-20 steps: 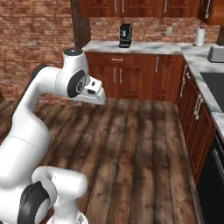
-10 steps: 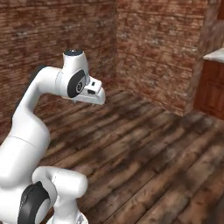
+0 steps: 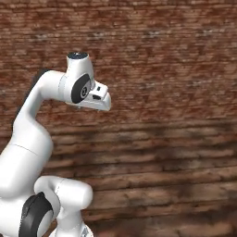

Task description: Retrieve the fish from the fridge and place it on the saucepan with marinade on the stove.

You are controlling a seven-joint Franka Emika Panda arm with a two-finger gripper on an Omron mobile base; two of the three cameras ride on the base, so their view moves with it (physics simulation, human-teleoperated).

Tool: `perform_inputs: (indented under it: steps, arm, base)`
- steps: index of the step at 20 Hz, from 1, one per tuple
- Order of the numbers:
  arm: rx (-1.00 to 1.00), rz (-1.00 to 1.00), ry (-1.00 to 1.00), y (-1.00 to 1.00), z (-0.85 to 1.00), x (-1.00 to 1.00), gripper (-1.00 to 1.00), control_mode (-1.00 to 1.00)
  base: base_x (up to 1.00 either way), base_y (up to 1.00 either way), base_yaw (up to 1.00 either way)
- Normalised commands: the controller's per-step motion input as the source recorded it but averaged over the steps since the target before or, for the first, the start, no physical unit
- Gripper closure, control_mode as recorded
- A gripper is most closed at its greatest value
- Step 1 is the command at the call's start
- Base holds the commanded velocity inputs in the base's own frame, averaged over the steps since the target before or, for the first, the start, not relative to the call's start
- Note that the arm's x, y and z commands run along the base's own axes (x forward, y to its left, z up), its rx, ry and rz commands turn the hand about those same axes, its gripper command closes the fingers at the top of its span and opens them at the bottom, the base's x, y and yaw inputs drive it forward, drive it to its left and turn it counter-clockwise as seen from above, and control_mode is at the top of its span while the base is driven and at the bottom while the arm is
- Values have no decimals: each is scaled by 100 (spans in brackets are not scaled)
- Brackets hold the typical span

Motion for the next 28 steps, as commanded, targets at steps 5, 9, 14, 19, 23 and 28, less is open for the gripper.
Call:
perform_inputs:
  steps: [5, 9, 14, 19, 23, 28]
  arm:
    - [0, 0, 0, 0, 0, 0, -100, 100]
    - [0, 0, 0, 0, 0, 0, -100, 100]
    - [0, 0, 0, 0, 0, 0, -100, 100]
    - [0, 0, 0, 0, 0, 0, -100, 100]
    - [0, 0, 0, 0, 0, 0, -100, 100]
    - [0, 0, 0, 0, 0, 0, -100, 100]
  base:
    - [-12, 0, 100]
    - [-11, 0, 100]
    - [-11, 0, 100]
    - [-12, 0, 100]
    - [-12, 0, 100]
    - [-12, 0, 100]
